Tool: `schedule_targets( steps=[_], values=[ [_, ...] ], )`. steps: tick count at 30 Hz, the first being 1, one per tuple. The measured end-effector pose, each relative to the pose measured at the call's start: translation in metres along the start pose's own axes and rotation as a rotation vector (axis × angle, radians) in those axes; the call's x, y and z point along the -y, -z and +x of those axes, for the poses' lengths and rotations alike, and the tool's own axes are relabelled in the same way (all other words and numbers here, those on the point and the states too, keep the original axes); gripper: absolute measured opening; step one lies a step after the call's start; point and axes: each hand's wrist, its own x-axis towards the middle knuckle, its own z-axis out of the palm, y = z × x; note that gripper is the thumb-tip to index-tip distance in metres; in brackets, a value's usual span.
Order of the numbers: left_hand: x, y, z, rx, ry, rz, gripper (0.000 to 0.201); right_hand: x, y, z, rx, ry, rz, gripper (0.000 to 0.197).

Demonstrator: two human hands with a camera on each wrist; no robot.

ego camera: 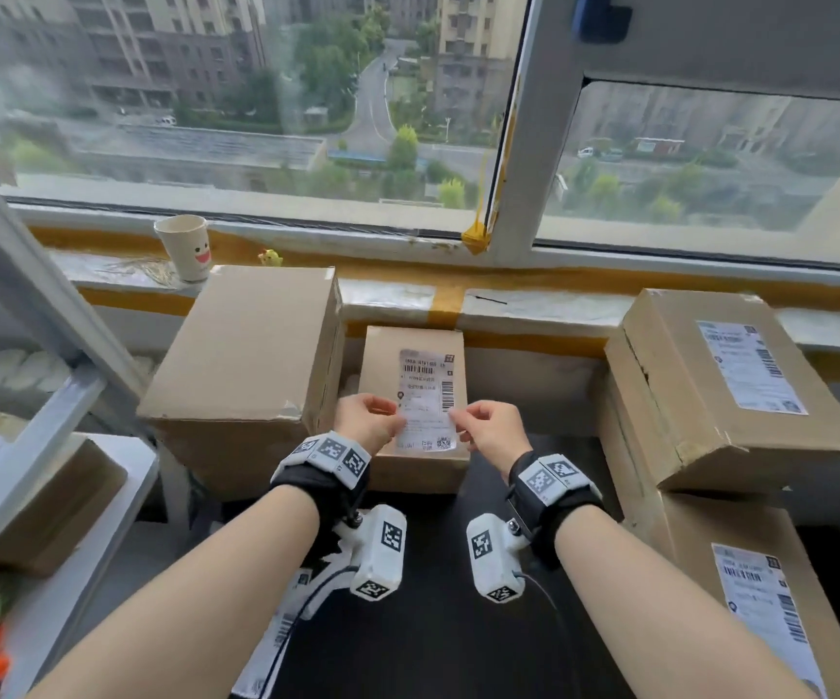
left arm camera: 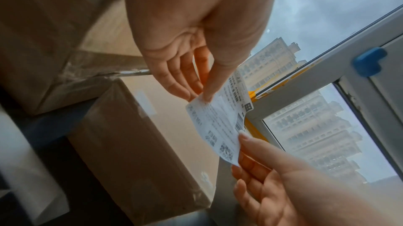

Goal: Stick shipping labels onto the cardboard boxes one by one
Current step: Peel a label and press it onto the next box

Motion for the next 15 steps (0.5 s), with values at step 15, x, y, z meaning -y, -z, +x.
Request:
schedule_targets(
  steps=[15],
  values=[
    [0.0, -0.028, 0.059, -0.208, 0.096, 0.125, 0.021, 0.012, -0.014, 0.073, 0.071, -0.093, -0.415, 0.014]
  ],
)
